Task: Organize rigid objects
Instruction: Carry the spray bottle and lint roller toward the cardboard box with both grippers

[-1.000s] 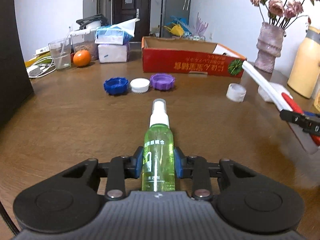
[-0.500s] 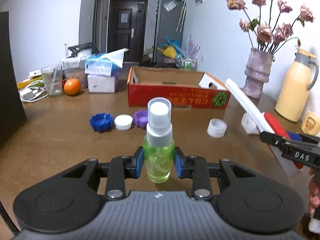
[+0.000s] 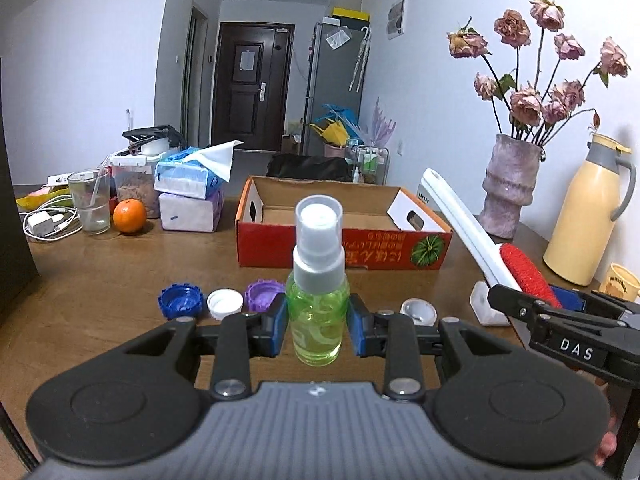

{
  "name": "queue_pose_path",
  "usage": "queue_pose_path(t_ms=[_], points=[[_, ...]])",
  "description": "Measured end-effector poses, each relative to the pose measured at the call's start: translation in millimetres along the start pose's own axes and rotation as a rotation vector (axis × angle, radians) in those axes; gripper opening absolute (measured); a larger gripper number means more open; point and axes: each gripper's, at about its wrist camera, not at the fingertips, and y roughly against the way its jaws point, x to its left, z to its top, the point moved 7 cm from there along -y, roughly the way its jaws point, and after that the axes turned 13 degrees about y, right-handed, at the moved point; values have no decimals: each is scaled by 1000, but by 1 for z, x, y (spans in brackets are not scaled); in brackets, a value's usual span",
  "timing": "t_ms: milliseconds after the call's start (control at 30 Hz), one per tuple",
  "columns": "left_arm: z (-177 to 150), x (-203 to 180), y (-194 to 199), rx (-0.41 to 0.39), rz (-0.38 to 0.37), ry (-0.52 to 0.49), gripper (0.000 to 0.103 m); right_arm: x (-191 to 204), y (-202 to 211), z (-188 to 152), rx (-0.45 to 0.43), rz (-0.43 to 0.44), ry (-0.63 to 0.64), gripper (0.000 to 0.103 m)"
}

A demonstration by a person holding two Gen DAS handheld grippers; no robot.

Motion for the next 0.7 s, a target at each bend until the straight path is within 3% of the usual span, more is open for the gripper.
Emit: queue_pose_path(t_ms=[700], points=[[51,-21,-59,-57,7,45,31,-11,-52,36,-34,-37,-34,55]])
